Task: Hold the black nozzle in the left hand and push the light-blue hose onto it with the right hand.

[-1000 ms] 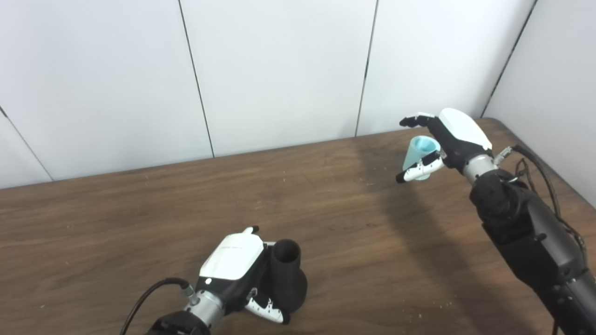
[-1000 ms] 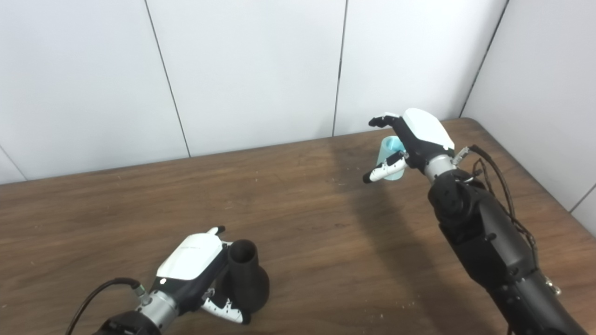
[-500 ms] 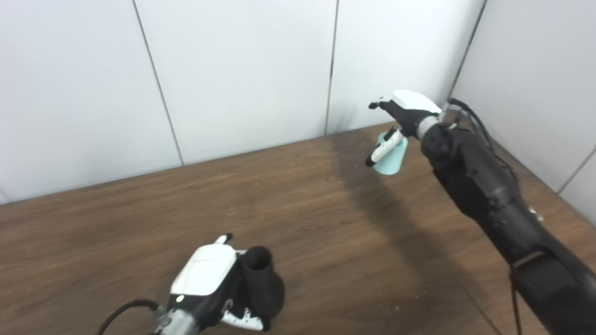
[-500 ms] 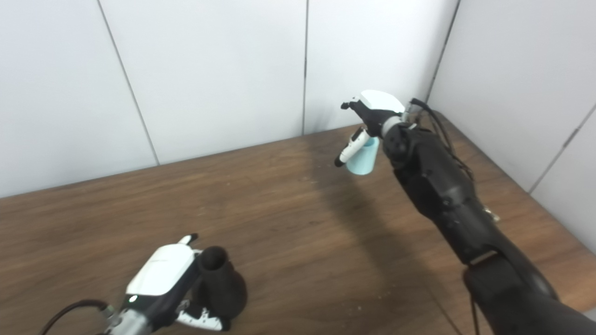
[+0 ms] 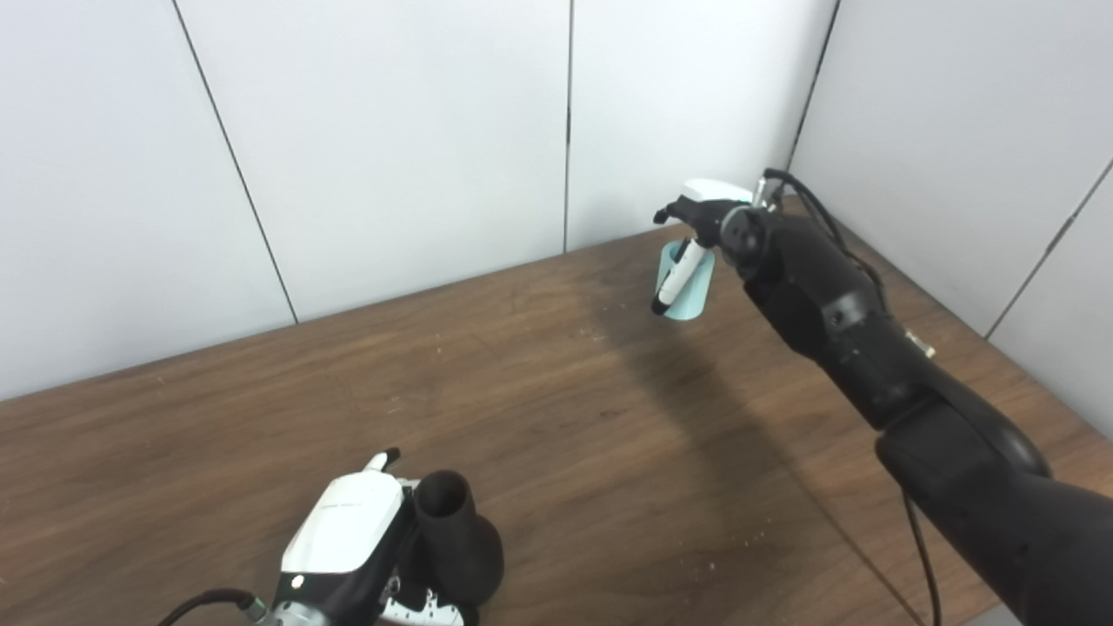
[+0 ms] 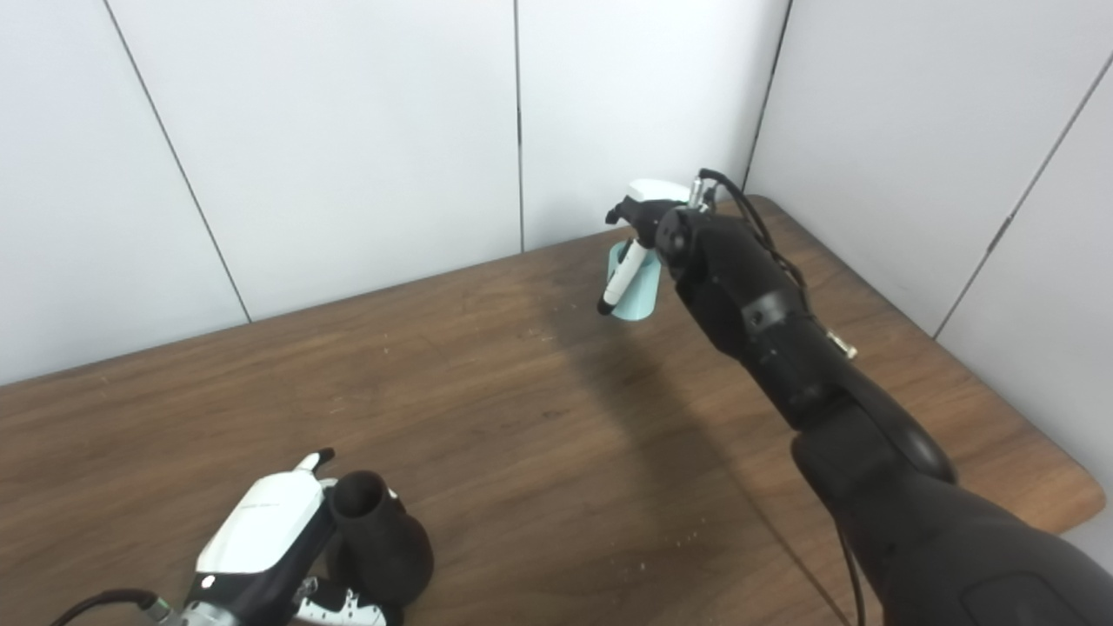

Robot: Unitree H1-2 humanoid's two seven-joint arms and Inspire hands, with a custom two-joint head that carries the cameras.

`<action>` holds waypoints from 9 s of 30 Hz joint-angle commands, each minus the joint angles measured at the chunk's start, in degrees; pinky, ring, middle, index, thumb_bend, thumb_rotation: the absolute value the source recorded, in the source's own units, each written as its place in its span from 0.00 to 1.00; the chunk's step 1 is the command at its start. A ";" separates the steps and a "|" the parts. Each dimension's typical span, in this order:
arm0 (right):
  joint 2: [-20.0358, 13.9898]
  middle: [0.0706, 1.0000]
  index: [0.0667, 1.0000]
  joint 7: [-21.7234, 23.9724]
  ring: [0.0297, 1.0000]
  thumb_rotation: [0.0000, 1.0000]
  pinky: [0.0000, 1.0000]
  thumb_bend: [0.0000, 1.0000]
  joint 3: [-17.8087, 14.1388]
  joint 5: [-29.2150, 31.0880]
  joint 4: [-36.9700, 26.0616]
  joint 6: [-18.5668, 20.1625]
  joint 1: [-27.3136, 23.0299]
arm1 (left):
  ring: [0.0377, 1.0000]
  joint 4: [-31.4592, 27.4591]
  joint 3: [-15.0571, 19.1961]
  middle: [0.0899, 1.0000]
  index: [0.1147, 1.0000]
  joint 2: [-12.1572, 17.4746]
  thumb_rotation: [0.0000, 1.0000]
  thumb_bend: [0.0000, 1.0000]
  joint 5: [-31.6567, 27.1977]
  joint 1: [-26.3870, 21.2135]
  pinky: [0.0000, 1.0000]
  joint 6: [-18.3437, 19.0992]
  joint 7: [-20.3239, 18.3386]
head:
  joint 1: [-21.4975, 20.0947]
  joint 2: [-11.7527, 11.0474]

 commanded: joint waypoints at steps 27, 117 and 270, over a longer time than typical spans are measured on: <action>-1.73 0.81 0.82 1.34 0.76 0.06 0.70 0.93 -0.96 -2.45 1.51 0.17 -4.23 | 0.66 4.66 -3.39 0.46 0.40 2.27 0.00 0.52 0.39 6.00 1.00 2.00 -8.93 | 1.43 0.95; 13.88 0.48 0.47 20.71 0.41 0.00 0.30 0.50 -13.28 13.66 -78.99 0.24 21.06 | 0.70 2.54 -4.44 0.42 0.43 -4.16 0.00 0.52 5.83 3.03 1.00 8.68 -14.21 | 26.24 10.37; 11.92 1.00 0.96 23.23 1.00 0.43 1.00 1.00 3.98 0.58 -74.98 -18.84 15.19 | 0.68 0.06 -5.03 0.49 0.37 -5.50 0.00 0.52 10.05 2.31 1.00 7.36 -19.04 | 26.49 14.64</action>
